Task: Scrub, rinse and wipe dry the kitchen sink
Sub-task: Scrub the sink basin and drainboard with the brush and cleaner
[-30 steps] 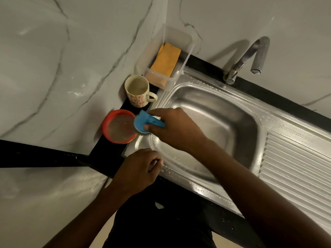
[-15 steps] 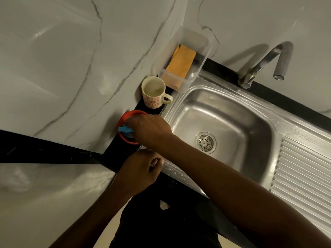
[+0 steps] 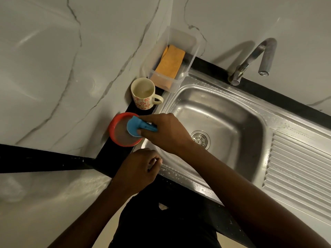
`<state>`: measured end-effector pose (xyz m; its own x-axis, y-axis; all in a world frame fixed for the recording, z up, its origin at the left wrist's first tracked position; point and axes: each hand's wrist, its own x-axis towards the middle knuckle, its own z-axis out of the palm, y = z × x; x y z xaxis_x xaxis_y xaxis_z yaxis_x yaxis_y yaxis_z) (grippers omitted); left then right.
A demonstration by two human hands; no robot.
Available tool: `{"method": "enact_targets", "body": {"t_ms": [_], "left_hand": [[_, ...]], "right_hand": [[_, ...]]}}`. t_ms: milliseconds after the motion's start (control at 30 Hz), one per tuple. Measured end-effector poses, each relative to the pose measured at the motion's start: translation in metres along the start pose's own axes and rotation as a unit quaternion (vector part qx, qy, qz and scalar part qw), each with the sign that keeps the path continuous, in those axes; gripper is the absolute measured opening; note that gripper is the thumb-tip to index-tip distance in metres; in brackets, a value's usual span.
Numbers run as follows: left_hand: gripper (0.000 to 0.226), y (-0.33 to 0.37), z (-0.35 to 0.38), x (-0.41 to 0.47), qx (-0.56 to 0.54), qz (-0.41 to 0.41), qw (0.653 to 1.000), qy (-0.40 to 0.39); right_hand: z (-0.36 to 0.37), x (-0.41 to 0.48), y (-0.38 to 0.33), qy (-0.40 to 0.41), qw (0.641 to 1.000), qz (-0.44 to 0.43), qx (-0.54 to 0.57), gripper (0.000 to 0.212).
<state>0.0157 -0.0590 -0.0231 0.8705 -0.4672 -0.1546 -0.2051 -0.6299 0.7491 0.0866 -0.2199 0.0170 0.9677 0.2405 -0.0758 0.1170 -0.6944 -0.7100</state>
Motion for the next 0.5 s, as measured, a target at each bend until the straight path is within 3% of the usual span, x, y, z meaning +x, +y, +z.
{"method": "enact_targets", "body": {"t_ms": [300, 433, 500], "left_hand": [[0.007, 0.016, 0.020, 0.020, 0.006, 0.024, 0.999, -0.033], [0.015, 0.030, 0.033, 0.041, -0.003, 0.057, 0.997, -0.058], [0.016, 0.036, 0.040, 0.054, -0.001, 0.068, 0.995, -0.066]], "right_hand": [[-0.070, -0.100, 0.083, 0.100, 0.973, 0.208, -0.011, 0.040], [-0.092, -0.125, 0.131, 0.207, 0.925, 0.320, 0.004, 0.038], [-0.093, -0.129, 0.152, 0.272, 0.881, 0.375, 0.095, 0.043]]}}
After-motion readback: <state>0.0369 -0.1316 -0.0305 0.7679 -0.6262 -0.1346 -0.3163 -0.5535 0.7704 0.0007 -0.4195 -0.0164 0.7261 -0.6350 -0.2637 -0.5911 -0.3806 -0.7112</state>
